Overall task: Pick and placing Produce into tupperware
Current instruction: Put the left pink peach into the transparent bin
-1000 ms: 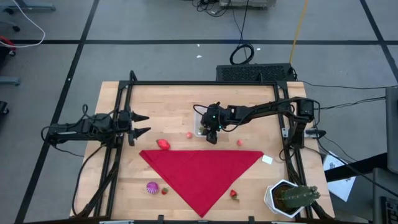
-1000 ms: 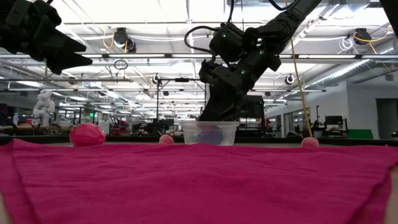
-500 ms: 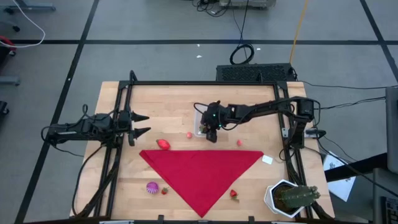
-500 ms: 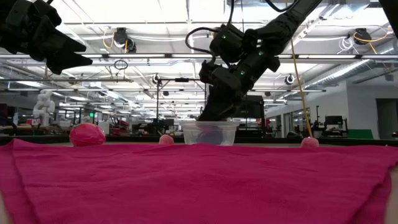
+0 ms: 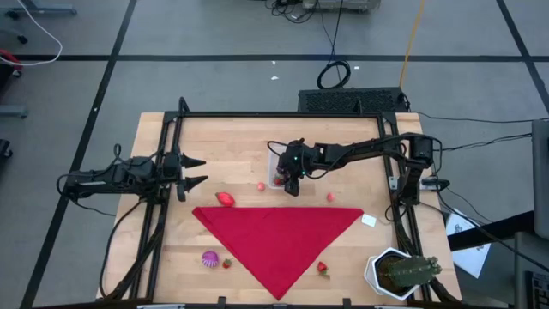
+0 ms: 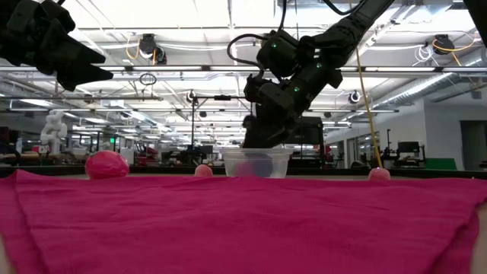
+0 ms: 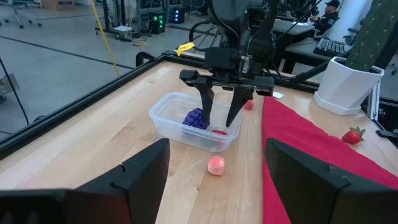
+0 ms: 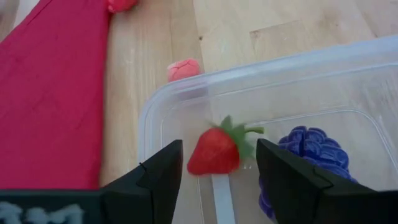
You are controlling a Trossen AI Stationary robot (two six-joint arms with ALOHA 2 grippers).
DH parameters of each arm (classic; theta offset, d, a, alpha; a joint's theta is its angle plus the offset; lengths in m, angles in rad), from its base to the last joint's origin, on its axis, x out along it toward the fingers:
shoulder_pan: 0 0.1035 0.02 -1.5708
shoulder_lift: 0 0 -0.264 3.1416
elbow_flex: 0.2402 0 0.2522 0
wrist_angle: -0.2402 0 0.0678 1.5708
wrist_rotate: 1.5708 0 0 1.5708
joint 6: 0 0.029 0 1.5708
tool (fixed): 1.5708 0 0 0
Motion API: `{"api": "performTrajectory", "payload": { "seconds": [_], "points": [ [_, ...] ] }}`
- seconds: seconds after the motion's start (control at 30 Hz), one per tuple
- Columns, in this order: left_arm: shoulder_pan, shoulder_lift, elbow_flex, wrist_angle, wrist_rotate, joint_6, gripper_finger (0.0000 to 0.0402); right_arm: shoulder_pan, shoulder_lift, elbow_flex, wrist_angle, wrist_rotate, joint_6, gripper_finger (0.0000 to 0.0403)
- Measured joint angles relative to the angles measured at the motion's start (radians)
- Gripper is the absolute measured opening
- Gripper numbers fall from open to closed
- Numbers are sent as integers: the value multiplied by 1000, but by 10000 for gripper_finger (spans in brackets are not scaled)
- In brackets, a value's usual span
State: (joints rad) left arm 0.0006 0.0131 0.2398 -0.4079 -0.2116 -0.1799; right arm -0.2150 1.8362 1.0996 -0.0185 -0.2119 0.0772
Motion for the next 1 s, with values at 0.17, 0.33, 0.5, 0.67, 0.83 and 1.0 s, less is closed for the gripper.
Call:
{"api": "performTrajectory", "payload": {
  "seconds": [0.17, 0.33, 0.5, 0.67, 0.83, 1.0],
  "points": [
    [0, 0, 0, 0, 0, 0, 271, 0, 0, 0, 28, 1, 0, 215],
    [0, 0, 0, 0, 0, 0, 271, 0, 0, 0, 62, 1, -2, 220],
    [0, 0, 0, 0, 0, 0, 271, 5, 0, 0, 58, 1, -3, 220],
    [0, 0, 0, 0, 0, 0, 271, 28, -20, 0, 70, -2, -10, 220],
    [0, 0, 0, -2, 0, 0, 271, 62, -65, 0, 78, -2, -11, 220],
    [0, 0, 0, -3, 0, -3, 271, 125, -83, 1, 154, -2, -10, 220]
  ]
}}
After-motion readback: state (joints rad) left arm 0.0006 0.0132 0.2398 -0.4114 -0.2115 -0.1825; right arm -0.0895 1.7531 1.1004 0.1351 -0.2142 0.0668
